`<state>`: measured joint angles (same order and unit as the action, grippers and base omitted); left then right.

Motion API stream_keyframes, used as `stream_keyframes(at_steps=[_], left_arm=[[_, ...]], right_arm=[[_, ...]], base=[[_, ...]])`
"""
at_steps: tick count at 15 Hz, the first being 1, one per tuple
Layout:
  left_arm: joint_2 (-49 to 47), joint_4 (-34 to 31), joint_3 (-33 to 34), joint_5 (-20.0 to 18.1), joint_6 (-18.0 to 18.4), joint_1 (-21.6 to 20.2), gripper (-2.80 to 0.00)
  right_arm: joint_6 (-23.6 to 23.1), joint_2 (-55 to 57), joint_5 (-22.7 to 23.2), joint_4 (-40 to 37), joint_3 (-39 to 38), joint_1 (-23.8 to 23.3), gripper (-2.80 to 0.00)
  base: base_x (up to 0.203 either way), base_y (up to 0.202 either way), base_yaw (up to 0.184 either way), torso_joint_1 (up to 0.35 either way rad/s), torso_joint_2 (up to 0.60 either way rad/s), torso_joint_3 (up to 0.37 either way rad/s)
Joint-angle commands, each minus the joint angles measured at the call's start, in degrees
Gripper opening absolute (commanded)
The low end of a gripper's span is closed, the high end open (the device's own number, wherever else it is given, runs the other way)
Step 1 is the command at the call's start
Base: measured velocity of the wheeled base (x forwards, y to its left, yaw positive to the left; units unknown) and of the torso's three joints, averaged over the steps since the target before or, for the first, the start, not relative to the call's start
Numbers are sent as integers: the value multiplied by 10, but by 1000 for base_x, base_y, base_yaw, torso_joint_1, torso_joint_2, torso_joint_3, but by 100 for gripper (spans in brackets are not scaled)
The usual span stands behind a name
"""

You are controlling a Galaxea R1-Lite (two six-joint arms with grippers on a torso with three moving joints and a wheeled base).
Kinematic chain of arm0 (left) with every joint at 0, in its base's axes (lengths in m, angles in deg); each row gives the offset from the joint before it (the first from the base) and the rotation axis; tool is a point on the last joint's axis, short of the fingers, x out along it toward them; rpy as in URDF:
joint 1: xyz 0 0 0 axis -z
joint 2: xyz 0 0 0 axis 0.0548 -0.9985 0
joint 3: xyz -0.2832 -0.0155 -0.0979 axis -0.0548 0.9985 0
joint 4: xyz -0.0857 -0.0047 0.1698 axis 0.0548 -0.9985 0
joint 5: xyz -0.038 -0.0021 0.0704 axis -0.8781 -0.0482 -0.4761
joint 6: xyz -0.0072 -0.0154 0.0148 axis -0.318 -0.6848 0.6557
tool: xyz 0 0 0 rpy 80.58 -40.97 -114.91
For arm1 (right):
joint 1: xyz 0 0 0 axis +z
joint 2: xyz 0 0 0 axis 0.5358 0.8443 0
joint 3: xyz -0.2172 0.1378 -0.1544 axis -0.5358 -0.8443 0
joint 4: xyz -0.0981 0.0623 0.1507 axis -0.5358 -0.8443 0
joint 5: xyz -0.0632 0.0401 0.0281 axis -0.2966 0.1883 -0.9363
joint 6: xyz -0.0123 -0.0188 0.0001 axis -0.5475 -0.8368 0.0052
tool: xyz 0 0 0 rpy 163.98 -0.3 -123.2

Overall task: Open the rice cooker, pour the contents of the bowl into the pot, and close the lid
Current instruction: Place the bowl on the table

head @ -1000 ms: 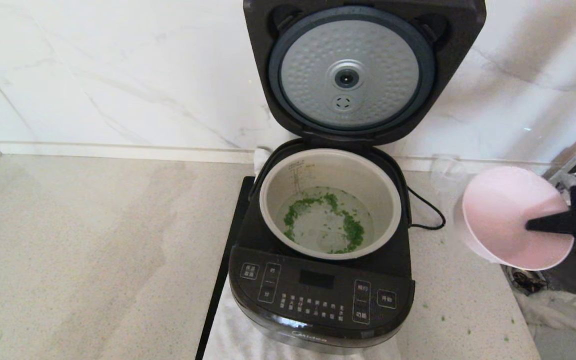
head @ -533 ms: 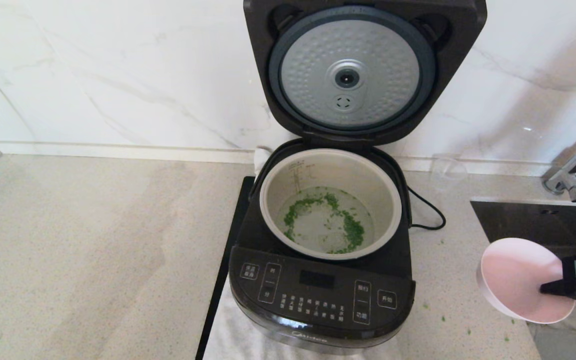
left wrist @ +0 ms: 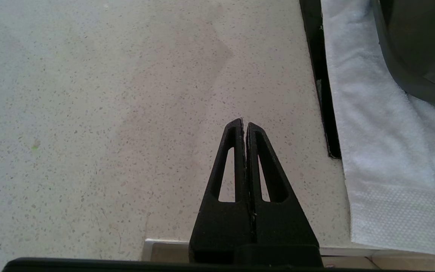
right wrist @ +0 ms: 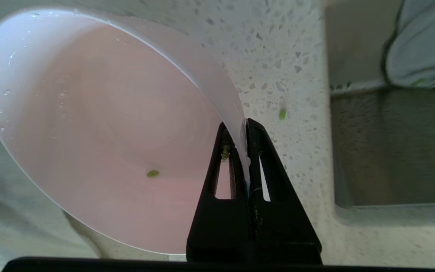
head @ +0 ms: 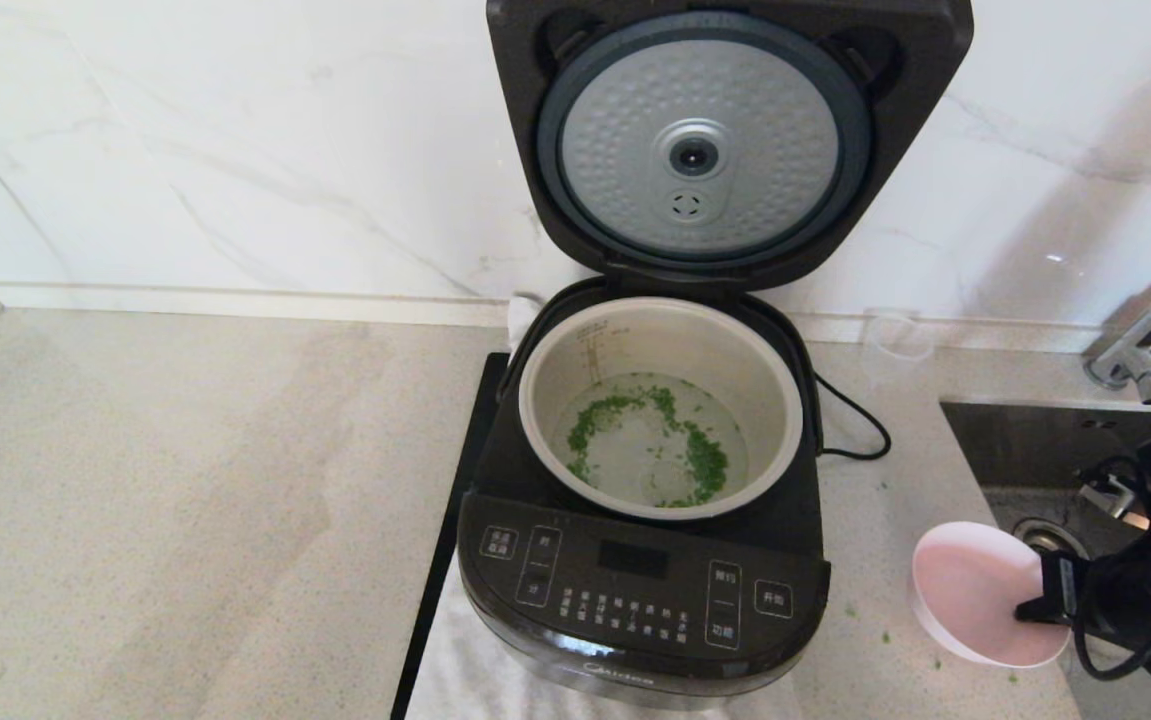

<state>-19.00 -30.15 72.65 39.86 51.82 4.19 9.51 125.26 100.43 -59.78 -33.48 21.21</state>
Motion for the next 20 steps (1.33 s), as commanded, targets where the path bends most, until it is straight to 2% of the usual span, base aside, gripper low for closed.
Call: stream_keyframes(at_steps=[1, 3, 11, 12, 17, 20], left_arm=[[0, 0, 0, 0, 0, 0, -280], [1, 0, 0, 0, 0, 0, -280], [0, 0, 0, 0, 0, 0, -280], [0, 0, 0, 0, 0, 0, -280], [0, 0, 0, 0, 0, -1, -280], [0, 0, 0, 0, 0, 0, -280]], right_arm=[[3, 50, 5, 10, -1, 0, -280], [7, 63, 7, 45, -2, 1, -280], [40, 97, 7, 49, 43, 30, -280], [45, 104, 5, 49, 48, 33, 0], [71, 87, 1, 65, 53, 31, 0], [88, 21, 0, 63, 64, 8, 0]], base=[[0, 0, 0, 0, 0, 0], [0, 0, 0, 0, 0, 0], [0, 0, 0, 0, 0, 0], [0, 0, 0, 0, 0, 0], [0, 0, 0, 0, 0, 0], [0, 0, 0, 0, 0, 0]])
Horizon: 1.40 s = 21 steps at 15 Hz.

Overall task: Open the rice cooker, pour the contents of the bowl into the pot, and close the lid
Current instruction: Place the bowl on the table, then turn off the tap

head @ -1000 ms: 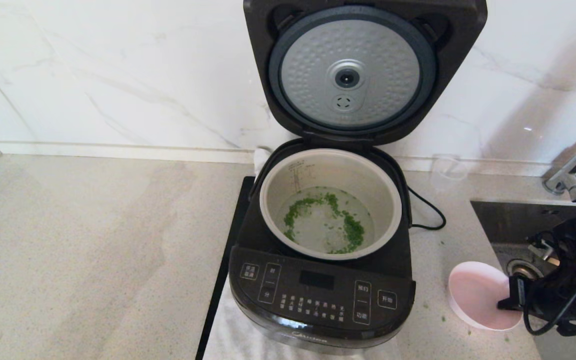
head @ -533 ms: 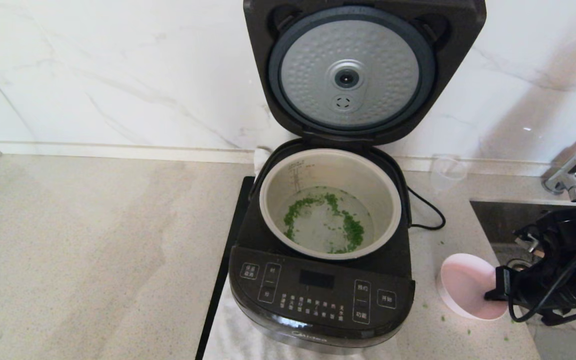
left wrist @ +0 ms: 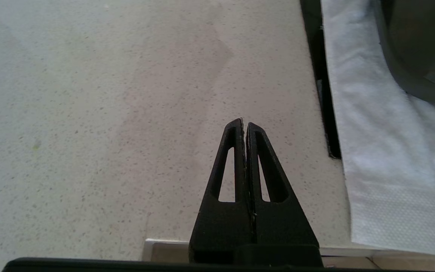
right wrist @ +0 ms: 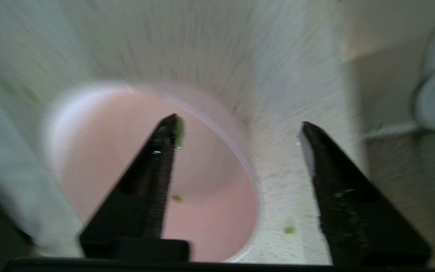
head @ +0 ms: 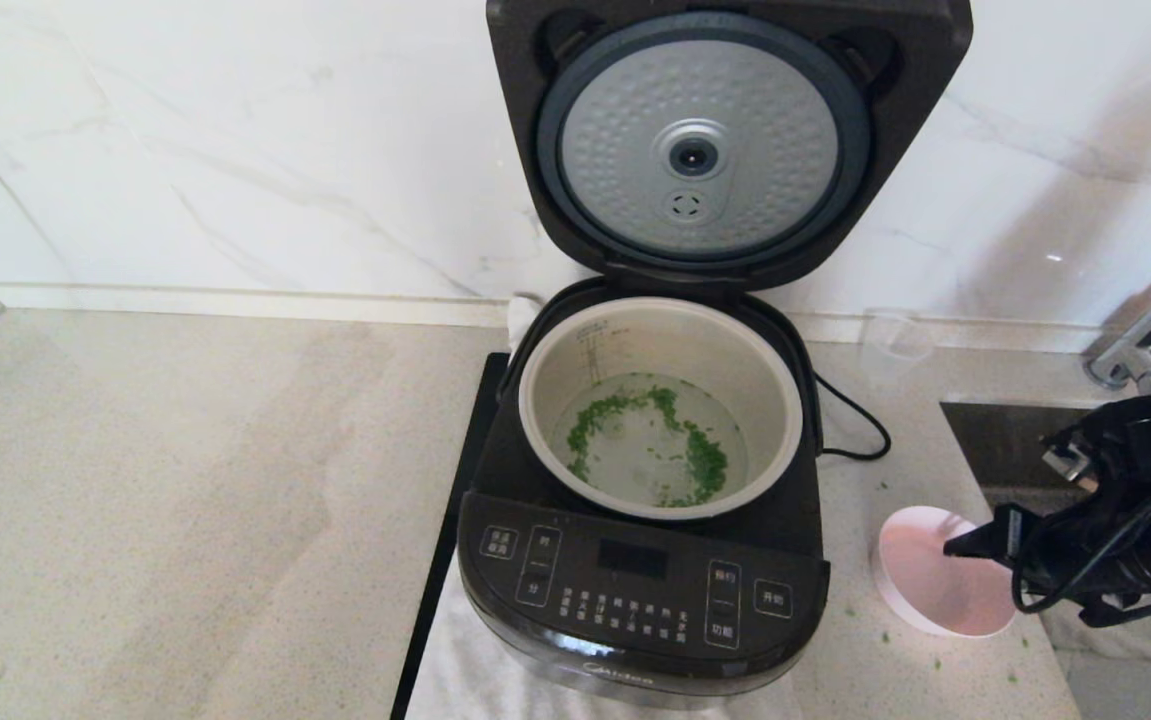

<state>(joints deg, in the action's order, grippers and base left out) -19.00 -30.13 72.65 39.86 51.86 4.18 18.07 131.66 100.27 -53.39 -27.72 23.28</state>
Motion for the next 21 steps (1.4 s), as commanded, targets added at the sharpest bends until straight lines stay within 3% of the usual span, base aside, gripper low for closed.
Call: stream_keyframes(at_steps=[1, 2, 3, 5, 8, 13, 18, 21], left_arm=[[1, 0, 0, 0, 0, 0, -280], [0, 0, 0, 0, 0, 0, -280], [1, 0, 0, 0, 0, 0, -280], [0, 0, 0, 0, 0, 0, -280], [0, 0, 0, 0, 0, 0, -280], [0, 0, 0, 0, 0, 0, -280], [1, 0, 0, 0, 0, 0, -280], [1, 0, 0, 0, 0, 0, -280]], right_arm=[[3, -68, 1, -5, 17, -30, 0], [4, -88, 0, -13, 30, -47, -130], [4, -104, -2, -27, 42, -58, -280], [4, -118, -31, -37, 57, -75, -280], [1, -101, -147, -15, 63, -78, -280], [-27, 11, -342, 160, 57, -99, -280], [-104, 88, -437, 318, 49, -125, -280], [-120, 119, -470, 329, 67, -125, -280]], base=[[0, 0, 0, 0, 0, 0], [0, 0, 0, 0, 0, 0], [0, 0, 0, 0, 0, 0], [0, 0, 0, 0, 0, 0], [0, 0, 0, 0, 0, 0], [0, 0, 0, 0, 0, 0], [0, 0, 0, 0, 0, 0], [0, 0, 0, 0, 0, 0]])
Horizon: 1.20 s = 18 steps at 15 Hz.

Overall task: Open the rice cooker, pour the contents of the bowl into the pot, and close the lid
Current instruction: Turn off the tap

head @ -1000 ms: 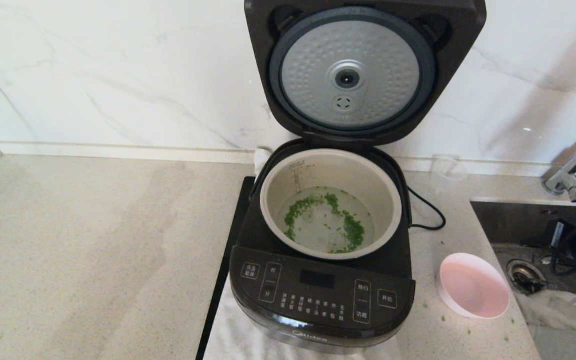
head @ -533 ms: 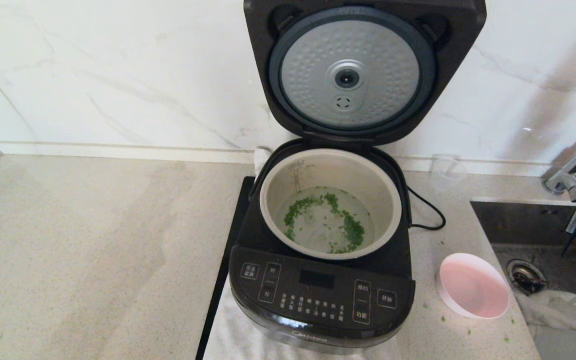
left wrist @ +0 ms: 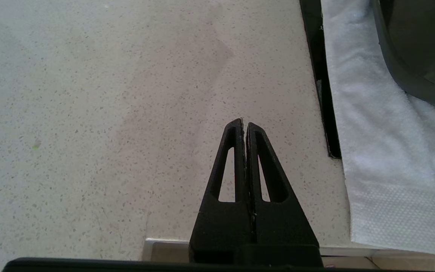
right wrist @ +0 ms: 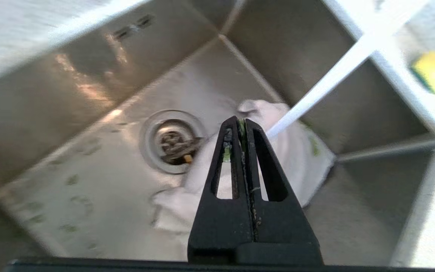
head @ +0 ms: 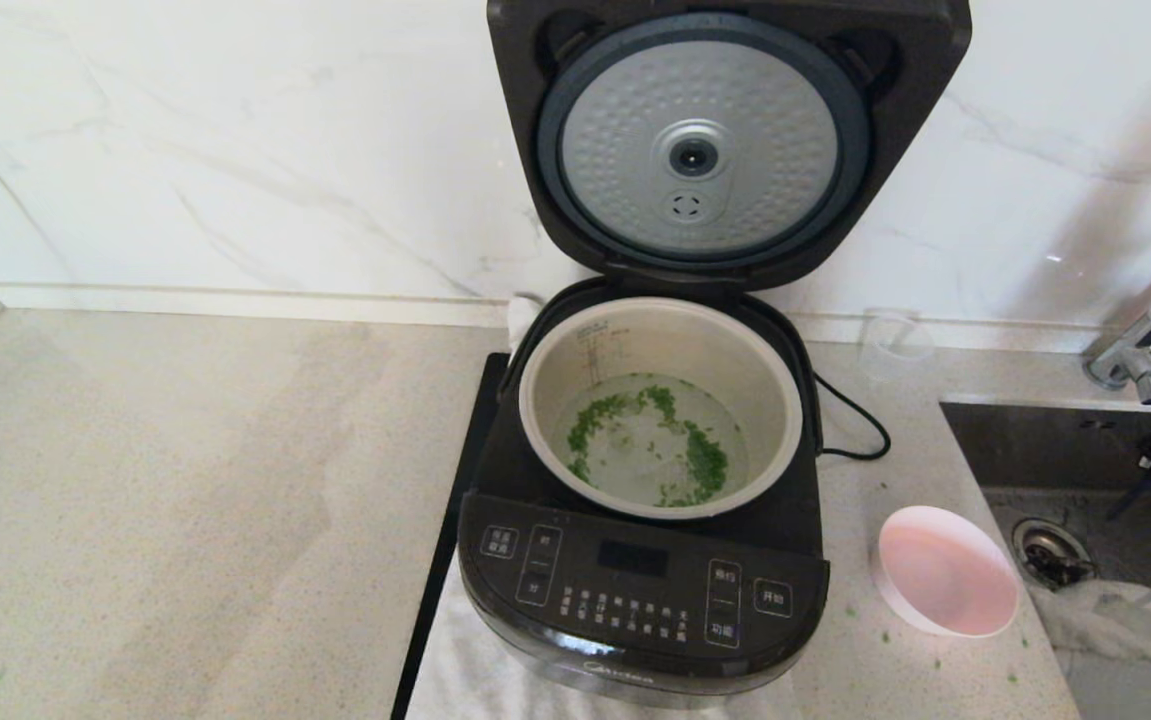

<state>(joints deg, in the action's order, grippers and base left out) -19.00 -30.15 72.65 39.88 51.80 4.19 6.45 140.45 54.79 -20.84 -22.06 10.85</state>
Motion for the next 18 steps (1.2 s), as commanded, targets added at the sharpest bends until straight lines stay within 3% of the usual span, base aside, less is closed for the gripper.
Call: stream_keyframes(at_steps=[1, 11, 18], left_arm=[[0, 0, 0, 0, 1, 0, -280], [0, 0, 0, 0, 1, -1, -280], [0, 0, 0, 0, 1, 0, -280]], right_arm=[[-10, 44, -29, 8, 20, 0, -280], [-164, 152, -110, 243, 77, -24, -280], [-179, 202, -114, 254, 166, -27, -280]], base=[[0, 0, 0, 0, 0, 0], [0, 0, 0, 0, 0, 0], [0, 0, 0, 0, 0, 0]])
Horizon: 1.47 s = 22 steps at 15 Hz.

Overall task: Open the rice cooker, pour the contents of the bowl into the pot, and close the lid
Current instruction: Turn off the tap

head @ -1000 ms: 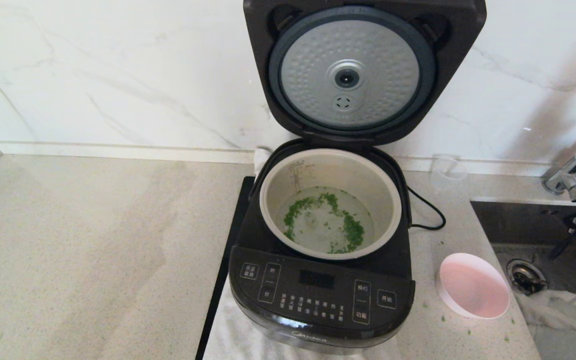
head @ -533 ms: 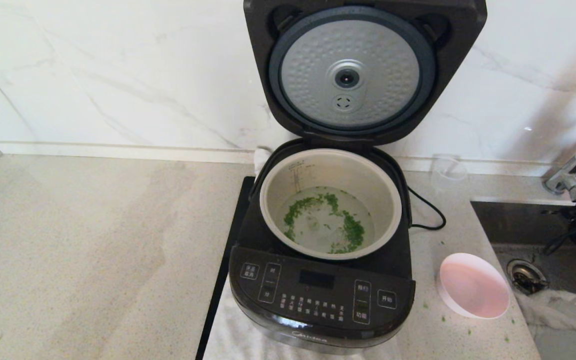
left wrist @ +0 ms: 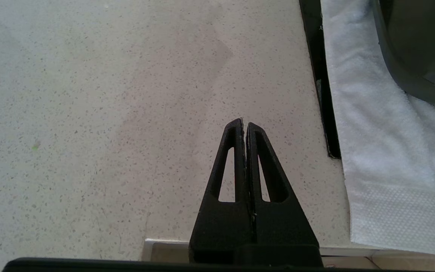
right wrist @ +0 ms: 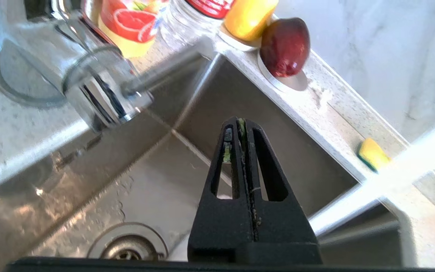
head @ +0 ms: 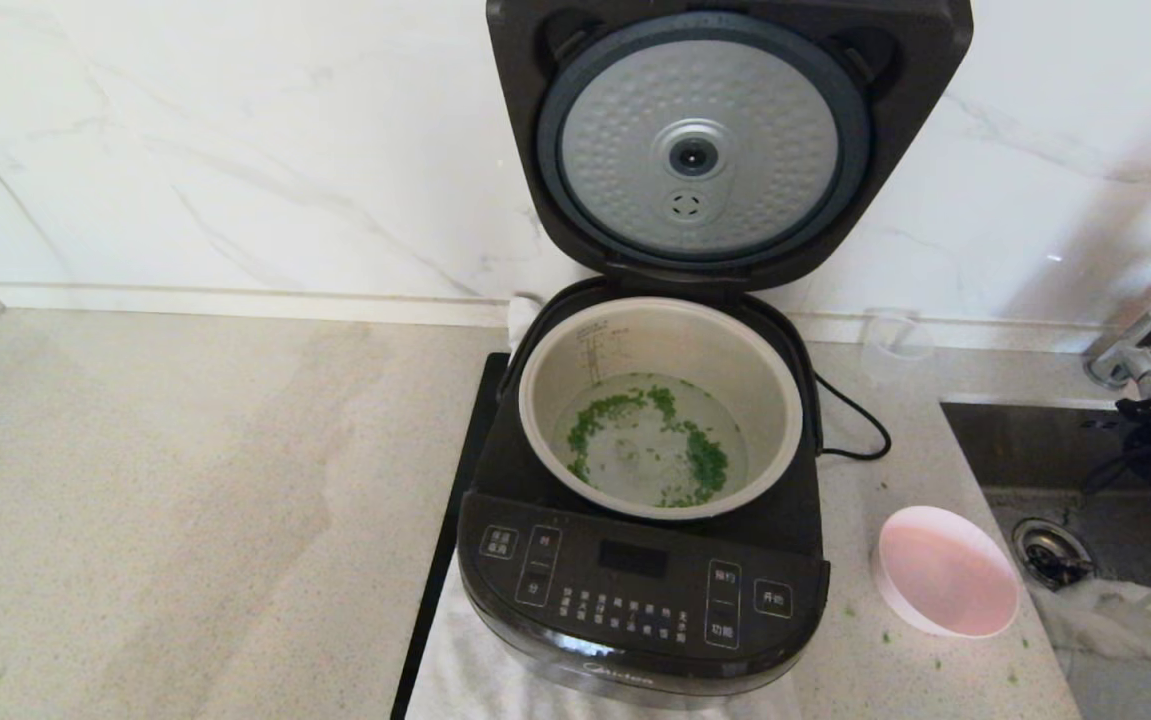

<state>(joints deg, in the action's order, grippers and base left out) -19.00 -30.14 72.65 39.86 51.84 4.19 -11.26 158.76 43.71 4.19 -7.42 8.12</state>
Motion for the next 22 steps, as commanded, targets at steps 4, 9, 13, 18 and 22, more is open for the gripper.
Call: stream_keyframes(at_steps=[4, 9, 13, 18, 22], left_arm=[[0, 0, 0, 0, 0, 0, -280], [0, 0, 0, 0, 0, 0, -280], [0, 0, 0, 0, 0, 0, -280], [0, 0, 0, 0, 0, 0, -280], [0, 0, 0, 0, 0, 0, -280]], right_arm=[[-15, 50, -15, 3, 77, 1, -280], [-27, 75, -16, 4, 129, 6, -280], [-44, 90, -16, 5, 163, 8, -280], [-51, 103, -16, 5, 198, 11, -280], [-57, 103, -16, 12, 198, 13, -280]], base=[[0, 0, 0, 0, 0, 0], [0, 0, 0, 0, 0, 0], [0, 0, 0, 0, 0, 0], [0, 0, 0, 0, 0, 0], [0, 0, 0, 0, 0, 0]])
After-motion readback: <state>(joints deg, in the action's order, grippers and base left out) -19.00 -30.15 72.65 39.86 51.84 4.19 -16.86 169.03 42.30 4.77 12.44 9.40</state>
